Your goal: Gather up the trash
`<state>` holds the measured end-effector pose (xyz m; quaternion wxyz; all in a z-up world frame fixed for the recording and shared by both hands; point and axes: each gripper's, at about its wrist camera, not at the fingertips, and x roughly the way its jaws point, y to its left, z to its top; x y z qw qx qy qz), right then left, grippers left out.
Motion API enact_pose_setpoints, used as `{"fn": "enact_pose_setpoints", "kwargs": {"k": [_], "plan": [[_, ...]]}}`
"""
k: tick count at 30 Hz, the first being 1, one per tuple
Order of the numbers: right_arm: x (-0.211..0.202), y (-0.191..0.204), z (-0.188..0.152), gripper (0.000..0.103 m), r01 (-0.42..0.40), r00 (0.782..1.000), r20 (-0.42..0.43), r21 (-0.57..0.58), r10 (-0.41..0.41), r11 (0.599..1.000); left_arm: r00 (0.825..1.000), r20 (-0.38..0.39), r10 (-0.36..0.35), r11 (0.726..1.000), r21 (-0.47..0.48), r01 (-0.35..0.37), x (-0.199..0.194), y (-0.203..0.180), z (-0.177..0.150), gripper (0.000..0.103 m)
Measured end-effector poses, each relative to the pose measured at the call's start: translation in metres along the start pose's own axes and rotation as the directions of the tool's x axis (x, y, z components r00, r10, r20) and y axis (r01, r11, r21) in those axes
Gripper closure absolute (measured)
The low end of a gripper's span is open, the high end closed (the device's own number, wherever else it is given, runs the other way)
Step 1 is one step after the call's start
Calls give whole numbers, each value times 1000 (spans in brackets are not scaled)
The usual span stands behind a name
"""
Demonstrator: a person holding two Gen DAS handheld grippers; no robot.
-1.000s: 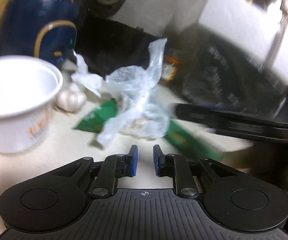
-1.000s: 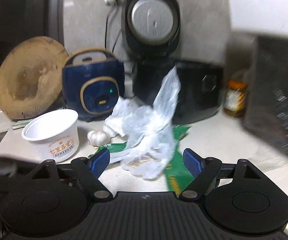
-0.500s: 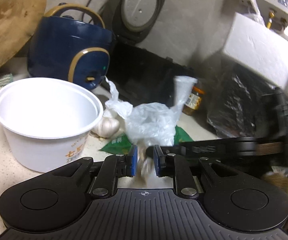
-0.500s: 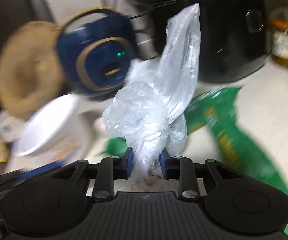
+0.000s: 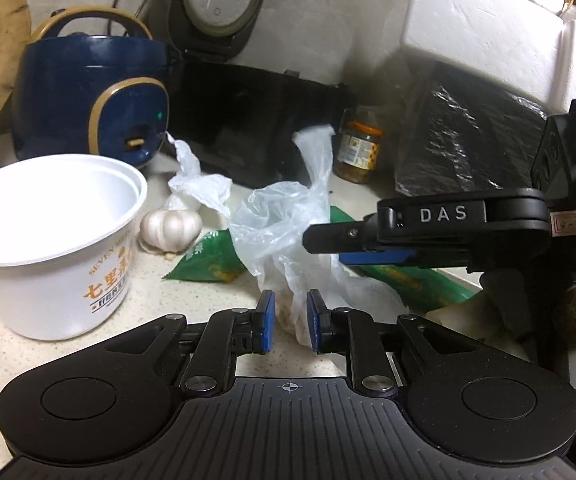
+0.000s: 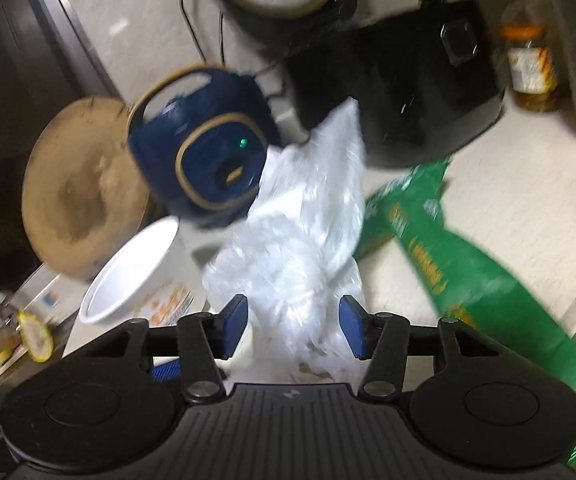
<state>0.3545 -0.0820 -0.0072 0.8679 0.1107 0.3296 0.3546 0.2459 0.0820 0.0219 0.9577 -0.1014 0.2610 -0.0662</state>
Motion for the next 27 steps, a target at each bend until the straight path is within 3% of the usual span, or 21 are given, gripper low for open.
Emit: {"fn": "enact_pose_setpoints", "kwargs": {"k": [3,9,13,15,17,19,24,27], "plan": [[5,2,0,64,-34,999,-31,17,34,999,1000,-9,1,1000,2,-1,1,-1,-1,83],[16,12,-8,63,-182,972,-137,69,190,981,999,-34,24,1000,-14,-25,4,2,-3,82],[-2,20,-11,63,-179,978,-108,14,180,984,995,-82,53,995,-85,-60,11,16,-3,77],[-16,25,-9,61,-133,990,-43,-46,131,990,995,-92,49,991,-118,-60,12,22,-3,75],[-32,30,-8,51,-46,998,45,-122,51,991,994,-95,44,991,-122,-55,13,22,-3,75],[-43,33,-8,35,71,991,129,-193,-46,979,994,-102,40,993,-105,-51,13,20,-4,75],[-45,28,-17,21,386,909,293,-330,-295,862,992,-125,4,996,-91,-16,15,16,-4,82],[-31,15,-22,20,434,897,265,-369,-355,822,992,-118,-32,991,-132,16,13,20,-5,88]]}}
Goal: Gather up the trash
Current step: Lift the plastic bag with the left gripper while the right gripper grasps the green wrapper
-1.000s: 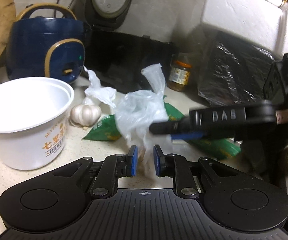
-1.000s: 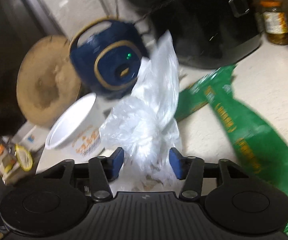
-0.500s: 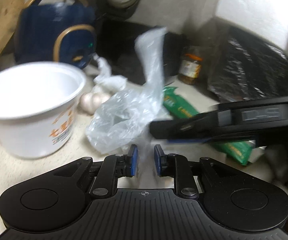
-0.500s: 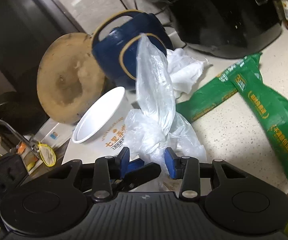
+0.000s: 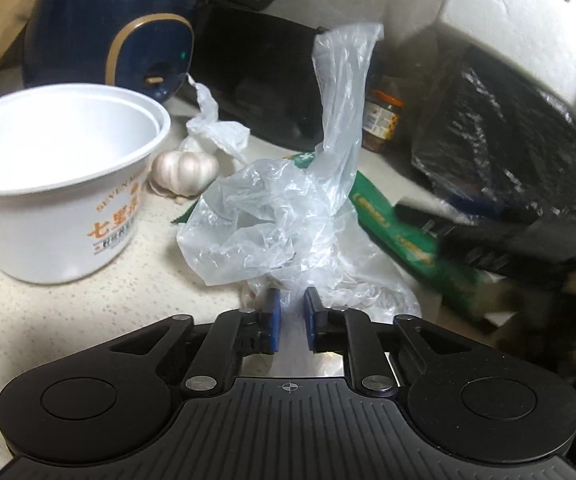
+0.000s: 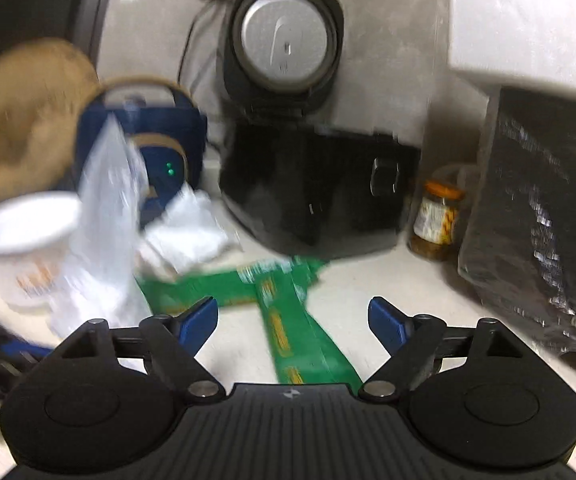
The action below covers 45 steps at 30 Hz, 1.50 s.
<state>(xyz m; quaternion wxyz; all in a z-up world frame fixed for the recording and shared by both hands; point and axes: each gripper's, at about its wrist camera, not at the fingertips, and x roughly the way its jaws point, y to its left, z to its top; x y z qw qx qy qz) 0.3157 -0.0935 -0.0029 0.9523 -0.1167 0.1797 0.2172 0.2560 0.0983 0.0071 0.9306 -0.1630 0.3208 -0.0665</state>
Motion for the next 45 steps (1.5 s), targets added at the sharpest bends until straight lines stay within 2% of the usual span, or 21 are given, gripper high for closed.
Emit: {"fn": "enact_pose_setpoints", "kwargs": {"k": [3,5,7,10,12,14,17,20,22,24,26,28,29,30,33,36,38,40,41,43,45], "plan": [[21,-12,-9,20,-16,996,-85,56,21,998,999,41,-9,1000,-29,10,-6,4,0,90],[32,-21,-14,22,-18,990,-137,133,37,991,995,86,46,998,-41,-43,-11,5,1,90],[38,-25,-16,46,-55,979,-181,206,93,977,990,120,77,995,-71,-69,-14,7,3,90],[30,-17,-17,60,-157,961,-193,206,197,966,987,138,76,991,-120,-60,-14,11,6,90],[23,-9,-16,61,-243,939,-193,213,284,947,990,114,78,990,-128,-63,-8,10,8,89],[15,3,-17,61,-288,926,-196,187,323,939,994,84,75,992,-108,-66,-3,7,8,86],[10,24,-18,61,-292,929,-194,136,315,947,998,49,33,995,-92,-29,-1,7,11,82],[7,23,-17,60,-278,934,-185,156,305,948,998,42,-47,981,-186,54,-19,11,23,82],[4,15,-16,47,-271,939,-165,180,301,946,994,82,-73,979,-186,87,-40,7,37,82],[2,9,-14,39,-272,944,-140,186,300,944,990,143,-18,995,-99,32,-61,-7,52,82],[-1,5,-13,38,-267,949,-123,175,291,948,972,230,55,998,-21,-51,-81,-20,63,82],[-4,4,-9,37,-261,955,-103,165,280,951,954,291,68,997,1,-71,-93,-25,73,82],[-8,3,-9,36,-261,956,-92,163,278,952,954,294,61,998,5,-66,-93,-26,75,82],[-11,1,-8,32,-260,958,-77,159,275,952,960,274,57,998,13,-64,-89,-26,76,82],[-26,0,-9,25,-223,973,-26,120,228,967,987,133,87,993,74,-97,-57,-33,65,82],[-37,1,-13,22,-166,986,14,63,165,984,993,48,111,990,82,-115,-24,-34,46,82],[-39,1,-15,22,-152,988,18,48,151,987,986,1,168,979,117,-167,-2,-35,36,81],[-40,0,-17,22,-159,987,6,52,159,986,964,-1,265,943,210,-259,16,-40,25,79],[-41,-2,-18,22,-163,987,2,52,163,985,956,12,292,925,252,-285,21,-43,20,79],[-44,-4,-22,22,-162,987,1,44,162,986,955,20,297,909,302,-289,27,-47,12,79],[-46,-8,-26,22,-155,988,-1,42,155,987,964,-19,264,920,306,-246,31,-49,9,79]]}}
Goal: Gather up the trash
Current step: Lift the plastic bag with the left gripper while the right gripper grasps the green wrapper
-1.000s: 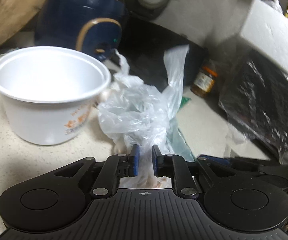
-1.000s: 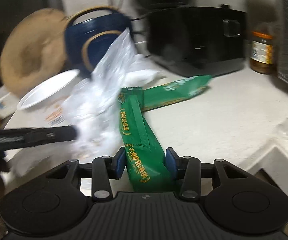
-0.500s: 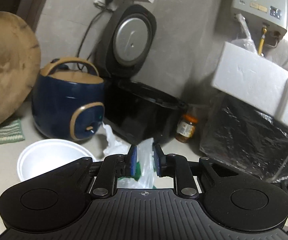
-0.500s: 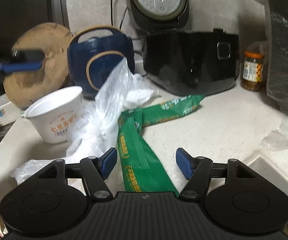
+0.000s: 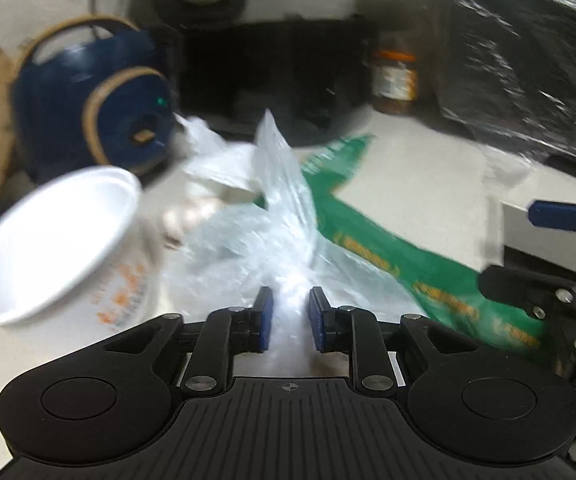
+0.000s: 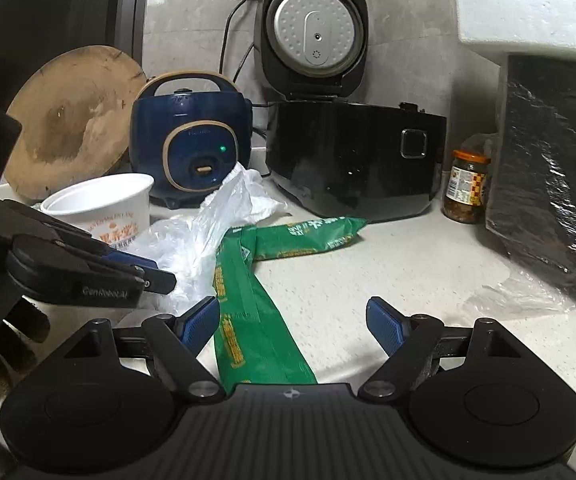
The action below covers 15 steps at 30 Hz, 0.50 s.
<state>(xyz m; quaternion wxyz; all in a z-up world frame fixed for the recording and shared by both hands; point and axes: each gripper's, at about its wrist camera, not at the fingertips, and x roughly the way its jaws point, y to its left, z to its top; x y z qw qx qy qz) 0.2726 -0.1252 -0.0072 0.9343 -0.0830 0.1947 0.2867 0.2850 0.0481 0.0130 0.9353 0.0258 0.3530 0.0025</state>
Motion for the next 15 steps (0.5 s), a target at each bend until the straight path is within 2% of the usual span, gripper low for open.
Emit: {"fn": "enact_pose_setpoints", "kwargs": {"k": [2,7,12,15], "plan": [[0,-4,-3,22,6,1000,-5,13,-6,1000,999,7,-35,999,-11,36,1,0,-4,77],[0,-6,-7,22,2,1000,-24,40,-1,999,998,38,-48,999,-6,49,-2,-1,-13,77],[1,2,-9,22,11,999,-46,25,-10,1000,996,35,-86,996,0,86,-5,2,-13,77],[3,8,-7,22,25,999,-49,18,-24,1000,992,53,-110,993,-35,112,-6,7,-17,77]]}}
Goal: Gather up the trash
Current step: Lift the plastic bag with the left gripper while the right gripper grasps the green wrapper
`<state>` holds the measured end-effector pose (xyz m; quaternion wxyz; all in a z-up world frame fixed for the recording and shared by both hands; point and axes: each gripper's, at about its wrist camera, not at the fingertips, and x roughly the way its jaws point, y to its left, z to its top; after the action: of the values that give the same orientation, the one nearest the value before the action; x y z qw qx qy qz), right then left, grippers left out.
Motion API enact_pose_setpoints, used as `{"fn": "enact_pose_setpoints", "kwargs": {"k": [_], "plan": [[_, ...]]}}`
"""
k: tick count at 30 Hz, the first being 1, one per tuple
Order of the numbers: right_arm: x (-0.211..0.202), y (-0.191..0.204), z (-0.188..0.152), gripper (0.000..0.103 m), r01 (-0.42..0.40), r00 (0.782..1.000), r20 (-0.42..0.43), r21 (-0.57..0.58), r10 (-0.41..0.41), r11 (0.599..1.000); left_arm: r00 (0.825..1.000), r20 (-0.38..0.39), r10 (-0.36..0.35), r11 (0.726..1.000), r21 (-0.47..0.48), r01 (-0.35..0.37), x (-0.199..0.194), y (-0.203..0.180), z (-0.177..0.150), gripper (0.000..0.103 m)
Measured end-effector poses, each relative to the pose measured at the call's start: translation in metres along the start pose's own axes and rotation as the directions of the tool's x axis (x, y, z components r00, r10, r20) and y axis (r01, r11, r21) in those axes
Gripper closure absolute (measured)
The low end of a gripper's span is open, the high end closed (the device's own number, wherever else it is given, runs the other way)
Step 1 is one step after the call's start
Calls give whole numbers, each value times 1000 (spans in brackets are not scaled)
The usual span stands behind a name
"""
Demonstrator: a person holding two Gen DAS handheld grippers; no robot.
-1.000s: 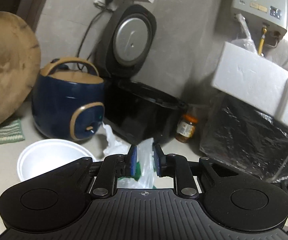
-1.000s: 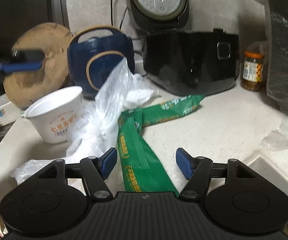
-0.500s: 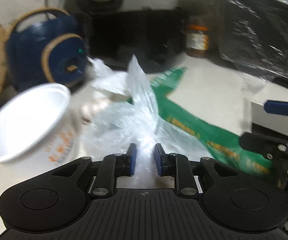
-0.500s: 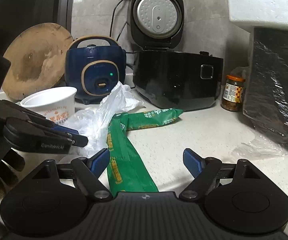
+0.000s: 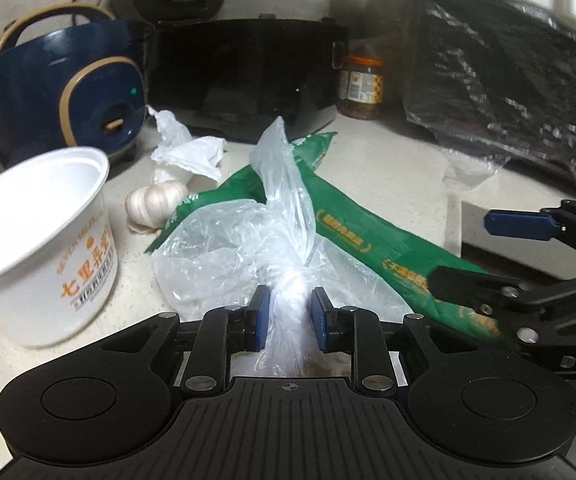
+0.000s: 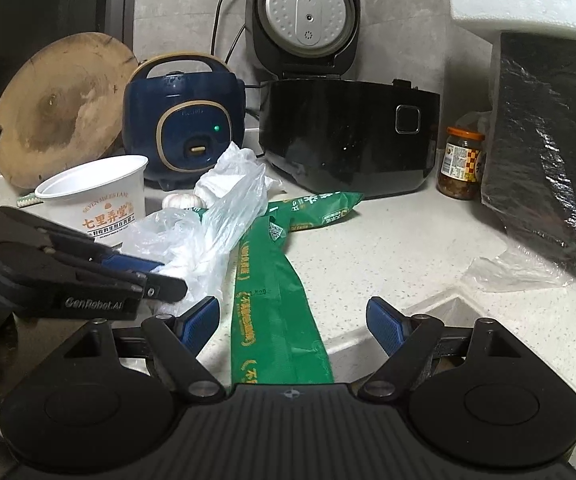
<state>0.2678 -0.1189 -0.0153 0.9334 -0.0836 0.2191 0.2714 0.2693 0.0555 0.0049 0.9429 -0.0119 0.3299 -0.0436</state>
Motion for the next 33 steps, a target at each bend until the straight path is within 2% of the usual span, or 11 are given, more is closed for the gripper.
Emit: {"fn": "enact_pose_setpoints", "kwargs": {"k": [2,5,11,14,17,18,20,21,22,24,33], "plan": [[1,5,3,17,18,1000,17,-14,-18,1000,999,3,-45,997,-59,45,-2,9,-1,81],[4,11,8,5,43,999,32,-29,-42,999,992,38,-121,976,-179,126,-8,28,-1,84],[31,19,17,4,21,999,-24,-25,-21,999,983,170,-64,956,-272,109,-30,48,-3,85],[48,26,16,5,21,998,-66,-35,-23,999,976,203,-80,951,-278,136,-35,49,-1,85],[58,35,17,8,35,996,-77,-67,-40,997,977,199,-76,954,-270,129,-35,47,-1,86],[60,36,18,13,31,996,-84,-66,-37,997,978,196,-75,951,-282,129,-35,48,-1,86],[62,36,20,40,1,993,-117,-47,-7,999,977,198,-80,944,-298,138,-36,50,-1,86],[62,37,20,64,-11,990,-140,-38,6,999,976,204,-81,942,-303,142,-36,52,-1,86],[60,37,20,69,-21,989,-150,-35,16,999,974,210,-82,941,-305,145,-37,53,-1,86],[47,38,19,77,-32,991,-131,-28,28,999,972,220,-83,940,-306,150,-40,53,-2,86],[-51,13,13,77,-63,997,47,43,61,997,965,251,-78,943,-297,153,-45,50,-2,87]]}}
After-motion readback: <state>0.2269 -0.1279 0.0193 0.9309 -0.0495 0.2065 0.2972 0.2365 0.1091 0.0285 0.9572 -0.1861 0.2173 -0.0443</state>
